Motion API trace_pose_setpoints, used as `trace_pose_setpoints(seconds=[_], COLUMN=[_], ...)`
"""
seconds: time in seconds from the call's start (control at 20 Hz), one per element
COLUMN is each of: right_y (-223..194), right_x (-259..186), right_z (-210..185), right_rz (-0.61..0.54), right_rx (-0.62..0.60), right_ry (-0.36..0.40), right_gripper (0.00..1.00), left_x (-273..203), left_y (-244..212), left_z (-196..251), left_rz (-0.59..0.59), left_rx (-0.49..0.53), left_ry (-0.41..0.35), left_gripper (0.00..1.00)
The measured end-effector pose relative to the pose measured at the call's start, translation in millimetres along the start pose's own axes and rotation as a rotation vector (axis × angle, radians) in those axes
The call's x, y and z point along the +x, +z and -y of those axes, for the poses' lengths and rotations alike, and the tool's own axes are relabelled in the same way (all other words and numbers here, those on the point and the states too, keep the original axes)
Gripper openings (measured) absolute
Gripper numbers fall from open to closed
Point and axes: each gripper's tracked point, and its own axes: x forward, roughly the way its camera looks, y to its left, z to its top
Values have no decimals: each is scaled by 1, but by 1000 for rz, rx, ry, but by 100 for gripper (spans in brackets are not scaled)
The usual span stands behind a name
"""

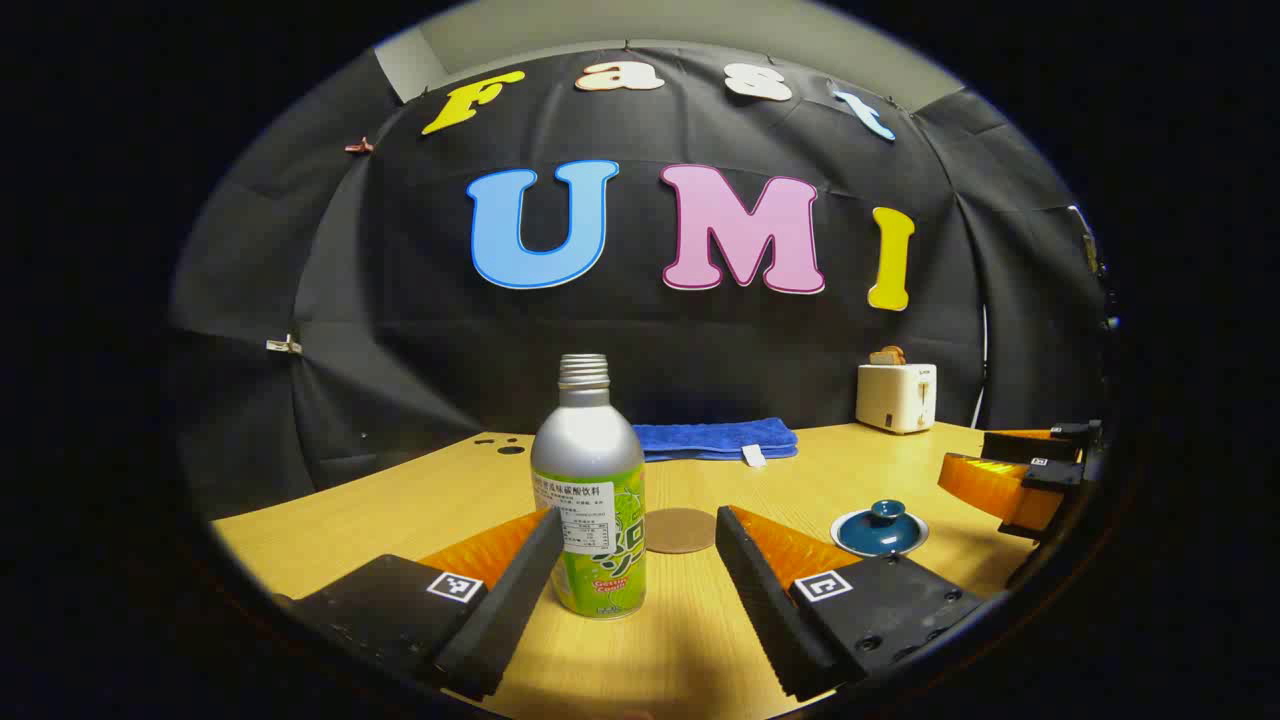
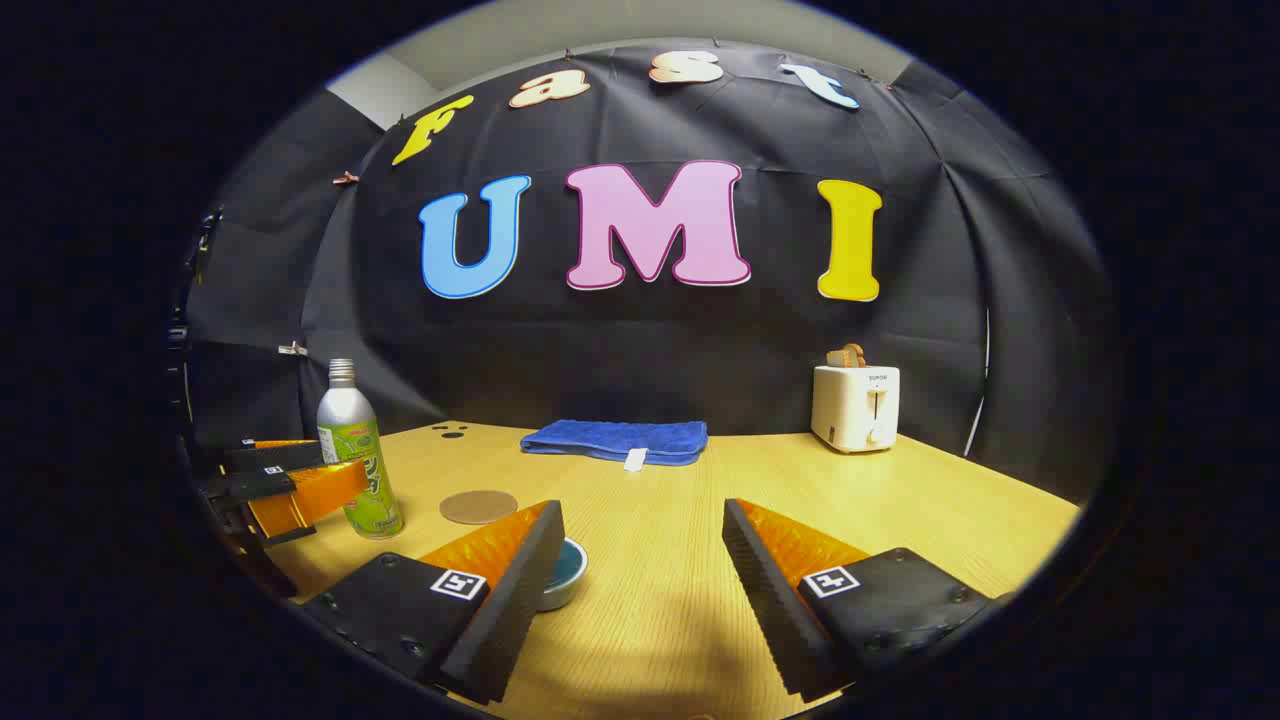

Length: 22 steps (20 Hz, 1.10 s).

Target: Open the teacup lid with one hand, grasp the water bottle and pour water into the teacup with the other hand; after pouring, place the water bottle on the coaster and then close the teacup lid.

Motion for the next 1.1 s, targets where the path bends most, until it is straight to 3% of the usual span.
trace_pose_setpoints(seconds=[0.4,0.65,1.1], right_y=[-1,0,0], right_x=[1,1,1], right_z=[1,-1,0], right_rz=[1,2,0], right_rx=[0,-1,-1], right_ry=[3,12,13], right_gripper=[99,99,99], left_x=[-8,-11,-11], left_y=[0,0,-1], left_z=[-14,-18,-31], left_rz=[1,3,1], left_rx=[0,3,1], left_ry=[17,-25,-36], left_gripper=[97,97,98])
